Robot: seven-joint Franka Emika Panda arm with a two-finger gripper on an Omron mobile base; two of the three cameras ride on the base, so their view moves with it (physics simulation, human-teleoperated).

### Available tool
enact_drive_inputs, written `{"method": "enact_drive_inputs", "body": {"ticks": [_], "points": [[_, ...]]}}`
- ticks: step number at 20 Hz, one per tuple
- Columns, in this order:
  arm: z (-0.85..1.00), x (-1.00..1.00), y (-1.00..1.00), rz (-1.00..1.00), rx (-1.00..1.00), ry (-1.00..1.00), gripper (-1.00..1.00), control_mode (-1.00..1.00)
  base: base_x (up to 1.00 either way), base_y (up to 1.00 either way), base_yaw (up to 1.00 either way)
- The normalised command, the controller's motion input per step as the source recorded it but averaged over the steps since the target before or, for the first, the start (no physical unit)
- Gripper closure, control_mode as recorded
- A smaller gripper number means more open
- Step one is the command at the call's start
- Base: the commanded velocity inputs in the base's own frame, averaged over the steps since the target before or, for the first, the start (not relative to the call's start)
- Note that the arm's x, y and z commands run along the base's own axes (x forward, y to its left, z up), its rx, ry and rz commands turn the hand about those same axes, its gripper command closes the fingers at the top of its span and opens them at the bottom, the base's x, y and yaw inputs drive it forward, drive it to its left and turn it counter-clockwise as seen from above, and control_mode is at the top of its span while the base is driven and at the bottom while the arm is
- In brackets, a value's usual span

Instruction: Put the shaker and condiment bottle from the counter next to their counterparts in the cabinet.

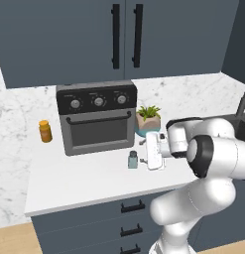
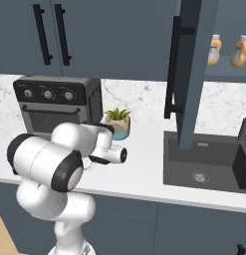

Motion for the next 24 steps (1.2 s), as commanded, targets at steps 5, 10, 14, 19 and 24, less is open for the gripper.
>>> {"method": "enact_drive_inputs", "body": {"ticks": [5,10,14,19,24], "points": [[-0.26,0.0,0.0,-0.03,-0.04,0.0,-1.0,-1.0,0.0,0.0,0.0],[-0.09,0.02,0.01,-0.03,-0.03,-0.01,-1.0,-1.0,0.0,0.0,0.0],[0.0,0.0,0.09,-0.02,0.0,0.0,-1.0,-1.0,0.0,0.0,0.0],[0.0,0.0,0.13,0.0,0.0,0.0,-1.0,-1.0,0.0,0.0,0.0],[0.0,0.0,0.09,0.0,0.0,0.04,-1.0,-1.0,0.0,0.0,0.0]]}}
